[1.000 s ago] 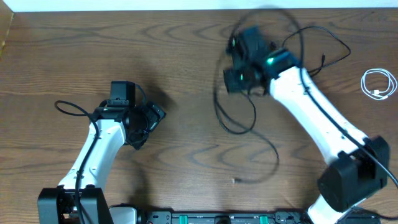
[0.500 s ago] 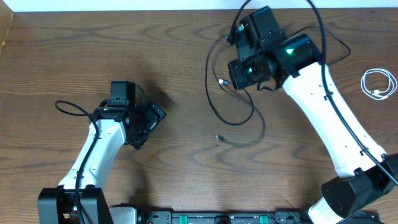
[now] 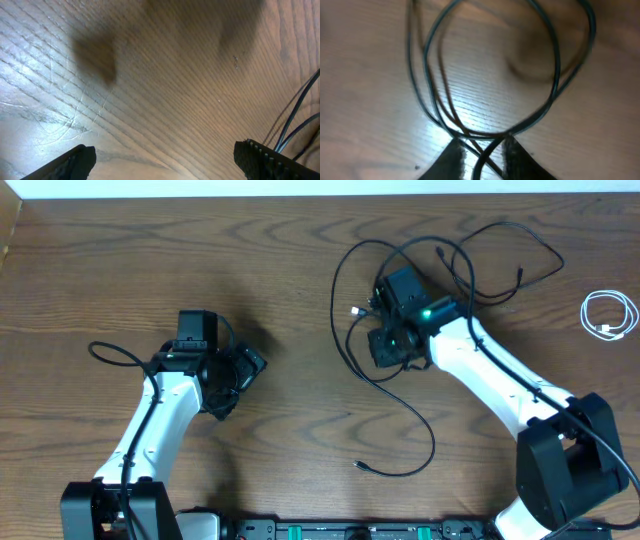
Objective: Untangle cables
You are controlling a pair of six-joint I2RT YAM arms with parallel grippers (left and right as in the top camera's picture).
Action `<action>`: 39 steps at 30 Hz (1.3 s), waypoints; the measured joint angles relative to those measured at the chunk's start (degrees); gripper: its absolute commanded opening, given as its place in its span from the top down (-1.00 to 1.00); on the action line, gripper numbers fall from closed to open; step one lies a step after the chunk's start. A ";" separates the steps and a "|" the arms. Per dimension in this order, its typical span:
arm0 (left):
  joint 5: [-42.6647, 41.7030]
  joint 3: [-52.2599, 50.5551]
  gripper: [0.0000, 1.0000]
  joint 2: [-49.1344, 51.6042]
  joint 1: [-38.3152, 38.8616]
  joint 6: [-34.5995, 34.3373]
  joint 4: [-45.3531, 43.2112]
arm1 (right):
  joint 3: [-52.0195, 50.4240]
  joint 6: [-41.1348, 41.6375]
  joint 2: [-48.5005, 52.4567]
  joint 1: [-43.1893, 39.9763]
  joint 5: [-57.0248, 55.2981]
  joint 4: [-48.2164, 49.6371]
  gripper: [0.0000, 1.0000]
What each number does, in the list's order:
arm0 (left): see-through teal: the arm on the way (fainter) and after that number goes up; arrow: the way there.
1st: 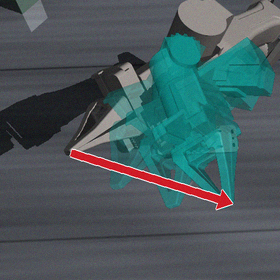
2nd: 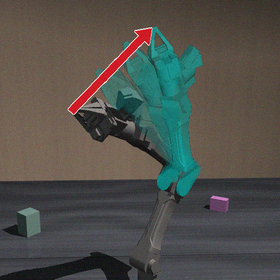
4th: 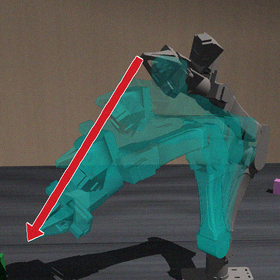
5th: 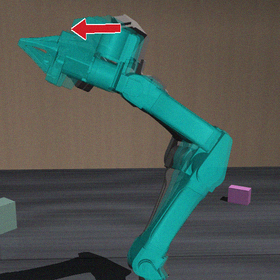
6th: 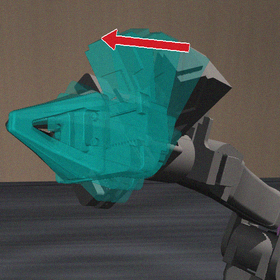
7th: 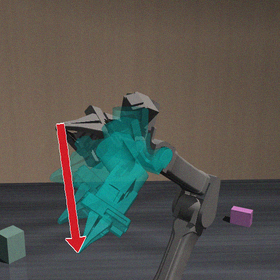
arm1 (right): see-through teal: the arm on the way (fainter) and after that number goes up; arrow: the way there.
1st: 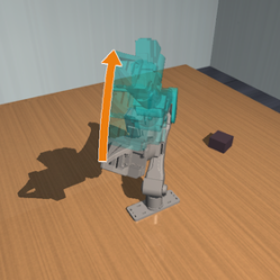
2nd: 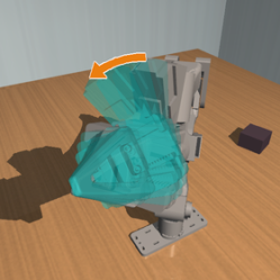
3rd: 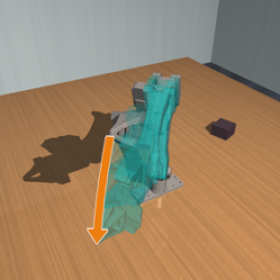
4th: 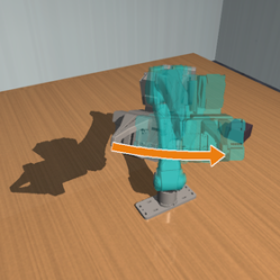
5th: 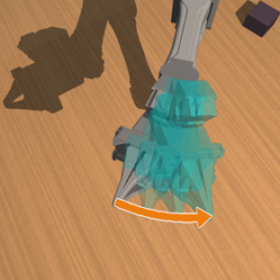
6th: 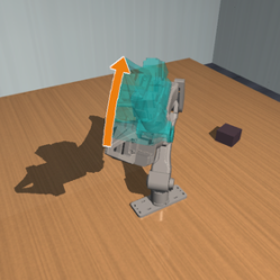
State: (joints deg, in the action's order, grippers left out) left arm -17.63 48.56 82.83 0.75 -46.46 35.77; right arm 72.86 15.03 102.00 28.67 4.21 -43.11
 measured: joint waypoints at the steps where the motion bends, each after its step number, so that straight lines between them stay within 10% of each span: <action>1: -0.02 0.00 -0.86 0.00 0.00 0.00 0.02 | -1.11 0.81 0.00 0.00 -0.15 0.81 0.01; 13: -0.02 0.00 -0.87 0.00 0.00 0.00 0.02 | -9.84 2.54 0.00 1.68 -0.57 7.41 -0.99; 28: 0.00 0.00 -0.87 0.00 0.00 0.00 0.02 | -9.90 -14.40 5.99 7.63 -3.74 15.74 -0.99; 34: 0.00 0.00 -0.87 0.00 0.00 0.00 0.00 | -9.88 -17.33 6.34 8.09 -3.67 17.44 -0.13; 37: -0.02 0.00 -0.87 0.00 0.00 0.00 0.00 | -9.60 -18.64 6.34 9.05 -3.08 15.61 0.89; 39: 0.00 0.00 -0.87 0.00 0.00 -0.02 0.02 | -9.38 -19.32 6.27 9.81 -2.91 14.14 0.98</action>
State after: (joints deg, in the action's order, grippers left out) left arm -17.63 48.56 82.83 0.75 -46.48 35.79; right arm 63.48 -4.29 108.27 38.48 1.30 -28.97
